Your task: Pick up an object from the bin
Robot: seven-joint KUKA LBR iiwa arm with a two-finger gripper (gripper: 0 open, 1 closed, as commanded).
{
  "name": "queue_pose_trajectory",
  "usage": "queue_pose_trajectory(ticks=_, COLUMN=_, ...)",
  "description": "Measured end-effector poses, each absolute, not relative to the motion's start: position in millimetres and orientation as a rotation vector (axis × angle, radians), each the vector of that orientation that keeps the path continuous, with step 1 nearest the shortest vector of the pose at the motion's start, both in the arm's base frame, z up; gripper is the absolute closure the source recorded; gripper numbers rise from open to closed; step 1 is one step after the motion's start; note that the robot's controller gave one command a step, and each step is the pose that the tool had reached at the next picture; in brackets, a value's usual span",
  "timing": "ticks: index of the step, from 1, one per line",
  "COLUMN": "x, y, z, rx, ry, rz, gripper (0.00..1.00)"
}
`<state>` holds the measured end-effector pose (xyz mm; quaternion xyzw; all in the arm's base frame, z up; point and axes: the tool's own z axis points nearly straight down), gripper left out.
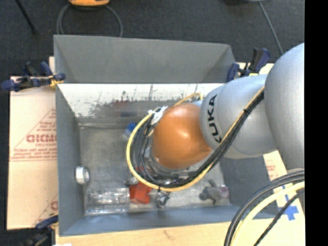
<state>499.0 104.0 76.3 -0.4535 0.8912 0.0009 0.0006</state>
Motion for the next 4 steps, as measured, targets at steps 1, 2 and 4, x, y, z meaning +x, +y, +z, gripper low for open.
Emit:
queue_pose_trajectory(ticks=1, x=499.3, y=104, z=77, rx=-1.419, ry=2.8, rz=0.003, gripper=1.0)
queue_pose_trajectory(ticks=2, x=515.1, y=112, z=241, rx=-1.336, ry=2.83, rz=-0.004, gripper=1.0)
queue_pose_trajectory(ticks=4, x=519.8, y=94, z=218, rx=-1.635, ry=2.672, rz=-0.006, gripper=1.0)
